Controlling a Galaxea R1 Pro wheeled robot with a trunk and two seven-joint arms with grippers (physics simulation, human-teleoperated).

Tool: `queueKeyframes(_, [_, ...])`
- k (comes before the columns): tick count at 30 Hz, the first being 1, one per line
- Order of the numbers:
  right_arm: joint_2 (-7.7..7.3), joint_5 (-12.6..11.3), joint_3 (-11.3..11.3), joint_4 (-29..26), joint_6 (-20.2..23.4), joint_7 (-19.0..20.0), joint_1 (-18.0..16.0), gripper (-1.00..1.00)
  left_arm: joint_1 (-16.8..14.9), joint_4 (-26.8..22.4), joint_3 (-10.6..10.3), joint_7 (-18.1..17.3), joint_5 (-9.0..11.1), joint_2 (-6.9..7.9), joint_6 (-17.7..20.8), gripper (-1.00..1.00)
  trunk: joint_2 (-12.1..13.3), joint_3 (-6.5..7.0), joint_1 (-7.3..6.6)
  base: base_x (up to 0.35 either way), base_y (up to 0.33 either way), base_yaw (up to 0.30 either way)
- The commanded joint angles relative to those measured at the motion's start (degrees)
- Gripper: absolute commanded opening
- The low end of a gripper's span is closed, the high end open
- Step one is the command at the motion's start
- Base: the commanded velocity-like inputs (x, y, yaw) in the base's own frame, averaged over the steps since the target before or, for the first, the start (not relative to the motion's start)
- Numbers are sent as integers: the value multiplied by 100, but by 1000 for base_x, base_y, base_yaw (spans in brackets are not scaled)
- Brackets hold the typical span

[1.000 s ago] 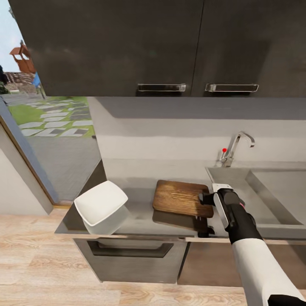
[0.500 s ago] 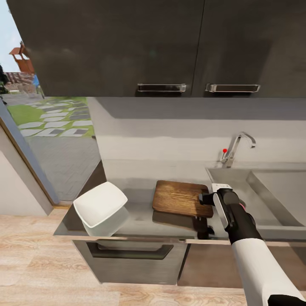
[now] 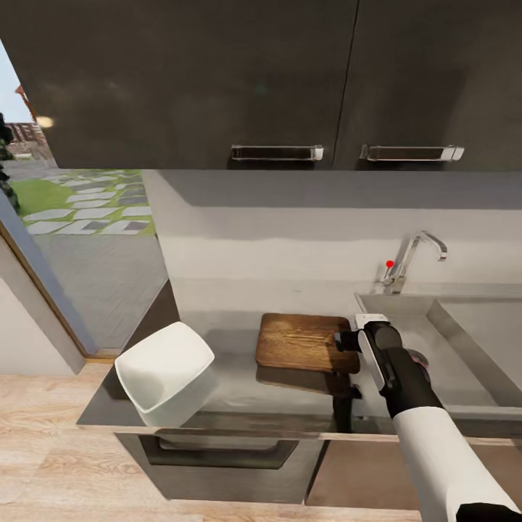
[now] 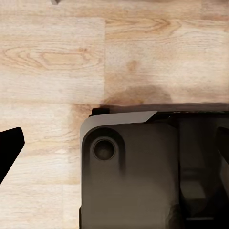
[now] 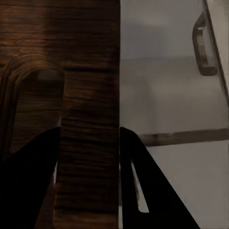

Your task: In the kitchen, take the Vidalia onion out of the sink, dice it on the chopping board with the paring knife, put the diced onion into the bowl on the countertop, then place both the paring knife and the chopping board into the sink.

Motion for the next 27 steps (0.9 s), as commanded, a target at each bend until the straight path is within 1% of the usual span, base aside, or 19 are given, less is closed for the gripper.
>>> queueKeyframes(1, [-2,-26,66,-8,27,-29,-5,-100,0,-4,-2,0,-3,-2,-13,100,-8,-8,2,11,0,0])
queueKeyframes(3, [-2,-26,121,-6,32,-28,-5,-100,0,-4,-2,0,-3,-2,-14,100,-8,-8,2,7,0,0])
queueKeyframes(8, [-9,-26,169,-3,35,-28,-5,-100,2,-4,-2,0,-3,0,-15,100,-8,-8,2,2,0,0])
queueKeyframes(27, [-5,-26,175,37,43,-28,-5,-100,0,-4,-5,-1,-11,-1,-15,100,-8,-8,2,-14,0,0])
